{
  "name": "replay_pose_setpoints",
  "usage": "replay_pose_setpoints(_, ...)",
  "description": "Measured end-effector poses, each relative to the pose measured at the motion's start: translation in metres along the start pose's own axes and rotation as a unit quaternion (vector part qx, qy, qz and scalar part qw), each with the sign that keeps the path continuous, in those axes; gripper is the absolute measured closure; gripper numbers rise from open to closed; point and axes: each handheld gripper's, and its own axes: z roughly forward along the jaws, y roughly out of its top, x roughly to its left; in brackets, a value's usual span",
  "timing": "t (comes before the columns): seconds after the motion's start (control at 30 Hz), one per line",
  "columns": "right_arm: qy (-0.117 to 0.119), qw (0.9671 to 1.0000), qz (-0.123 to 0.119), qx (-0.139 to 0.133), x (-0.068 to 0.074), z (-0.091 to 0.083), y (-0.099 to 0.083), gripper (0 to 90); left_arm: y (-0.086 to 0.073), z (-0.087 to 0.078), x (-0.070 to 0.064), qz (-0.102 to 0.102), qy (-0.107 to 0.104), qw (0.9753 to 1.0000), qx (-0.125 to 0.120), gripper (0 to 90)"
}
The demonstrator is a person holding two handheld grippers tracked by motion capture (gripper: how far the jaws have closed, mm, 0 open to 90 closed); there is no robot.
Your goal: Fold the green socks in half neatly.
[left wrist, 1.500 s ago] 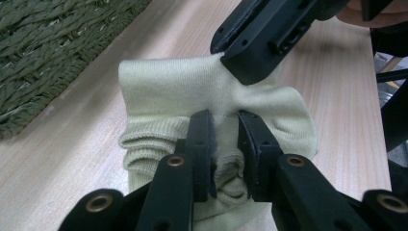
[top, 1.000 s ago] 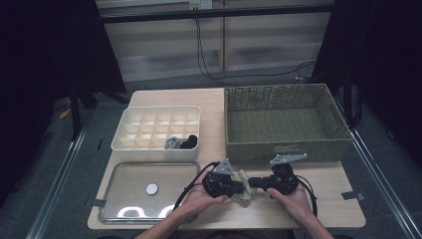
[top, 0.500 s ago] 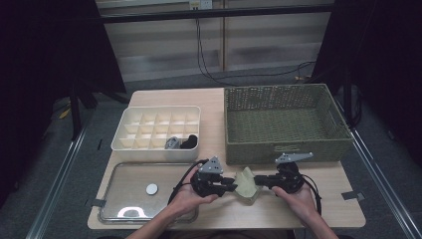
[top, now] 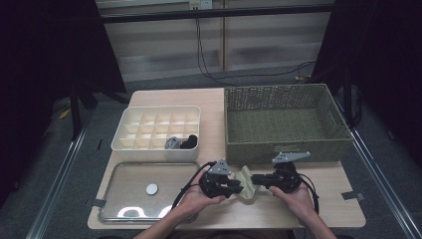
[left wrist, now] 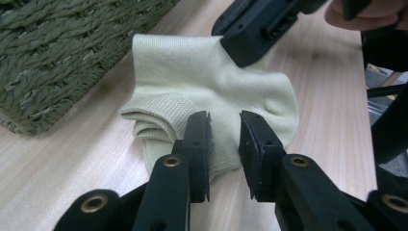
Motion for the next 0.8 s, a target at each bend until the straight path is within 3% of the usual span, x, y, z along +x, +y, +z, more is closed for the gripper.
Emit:
replay_pose_setpoints(0.1, 0.008, 0.9999, -0.006, -0.003, 0.004, 0.002, 0.002, 84.9, 0.0, 0.004, -0.001, 0.001, 0.01, 0.9999, 0.007, 74.2)
replay_pose_setpoints(0.47, 0.028, 0.9996, -0.007, -0.001, 0.012, 0.009, 0.0, 84.5, -0.001, 0.004, 0.0, -0.004, 0.011, 0.9999, 0.006, 74.2)
replay_pose_setpoints(0.8, 0.023, 0.9996, -0.013, 0.013, 0.013, 0.013, -0.003, 84.4, -0.006, -0.021, 0.009, -0.025, 0.006, 0.9997, -0.005, 72.2)
